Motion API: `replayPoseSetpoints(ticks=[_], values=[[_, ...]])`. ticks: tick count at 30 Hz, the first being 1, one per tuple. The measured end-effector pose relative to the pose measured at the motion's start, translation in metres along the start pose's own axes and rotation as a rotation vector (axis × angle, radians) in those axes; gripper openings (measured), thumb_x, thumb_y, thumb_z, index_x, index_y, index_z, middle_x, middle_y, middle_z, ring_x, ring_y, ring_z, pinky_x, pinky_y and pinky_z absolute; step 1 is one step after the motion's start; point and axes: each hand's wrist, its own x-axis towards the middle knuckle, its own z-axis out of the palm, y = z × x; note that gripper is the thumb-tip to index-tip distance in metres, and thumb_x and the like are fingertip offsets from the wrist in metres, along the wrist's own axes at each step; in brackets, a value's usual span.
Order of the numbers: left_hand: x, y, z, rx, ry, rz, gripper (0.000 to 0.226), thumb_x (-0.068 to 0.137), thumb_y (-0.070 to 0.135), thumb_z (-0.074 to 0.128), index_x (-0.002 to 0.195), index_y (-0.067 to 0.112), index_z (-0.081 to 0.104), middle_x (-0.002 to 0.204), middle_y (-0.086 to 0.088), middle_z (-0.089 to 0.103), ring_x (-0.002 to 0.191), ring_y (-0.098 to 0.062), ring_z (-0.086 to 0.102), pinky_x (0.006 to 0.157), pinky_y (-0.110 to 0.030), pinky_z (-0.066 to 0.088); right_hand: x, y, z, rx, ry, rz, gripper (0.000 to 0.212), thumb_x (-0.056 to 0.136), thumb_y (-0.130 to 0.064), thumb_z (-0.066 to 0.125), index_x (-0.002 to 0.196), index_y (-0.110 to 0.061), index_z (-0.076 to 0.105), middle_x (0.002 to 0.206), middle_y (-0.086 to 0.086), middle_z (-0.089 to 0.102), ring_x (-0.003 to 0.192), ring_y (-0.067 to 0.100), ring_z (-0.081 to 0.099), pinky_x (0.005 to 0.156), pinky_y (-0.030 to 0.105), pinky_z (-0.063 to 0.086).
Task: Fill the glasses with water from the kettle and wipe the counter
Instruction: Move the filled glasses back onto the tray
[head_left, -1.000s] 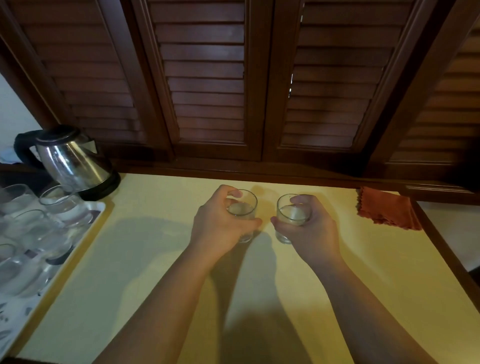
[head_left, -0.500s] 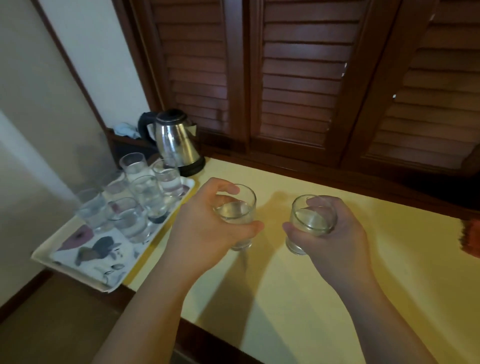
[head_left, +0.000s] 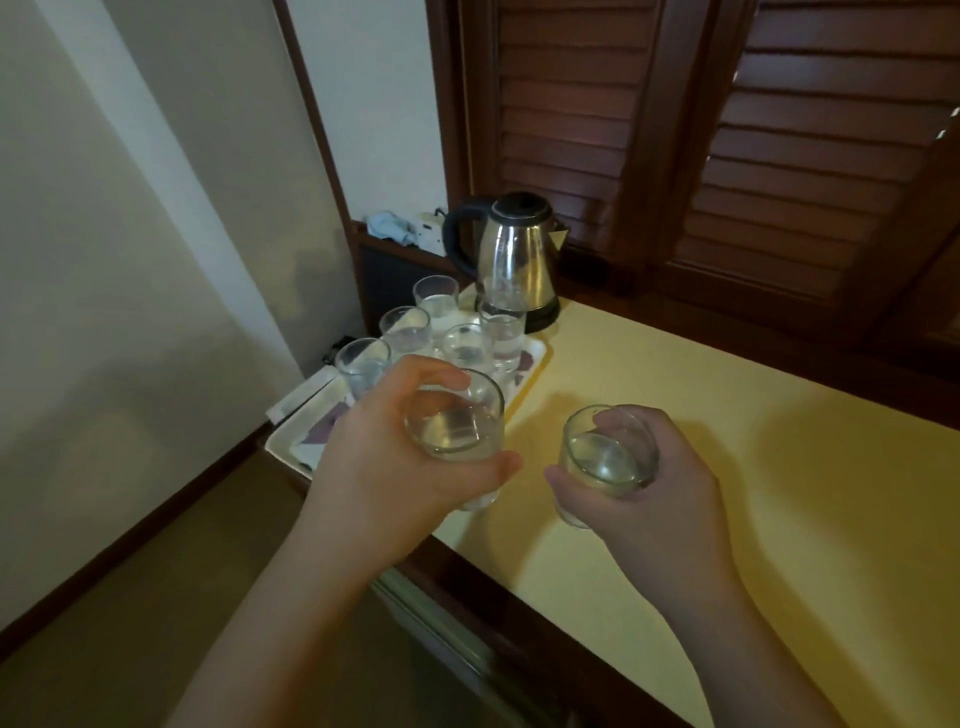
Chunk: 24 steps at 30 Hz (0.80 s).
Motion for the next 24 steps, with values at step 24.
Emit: replayPoseSetpoints(ticks=[24], values=[[0.066,-0.17,-0.077,0.001,0.051,-0.132,0.066,0.069,0.055,0.095,0.12,0.049,0.055,0.119,0.026,0.062,0.103,-0.001,0.064,0.071,-0.021,0.054,-0.002,-0.008,0.18,-0.015,-0.102,0.064,0.061,0.067,-0.04,0.102,0.117,-0.041,0.067,0.114,-0.022,0.073,0.108,-0.001,0.068,0.087,0.018,0.055]])
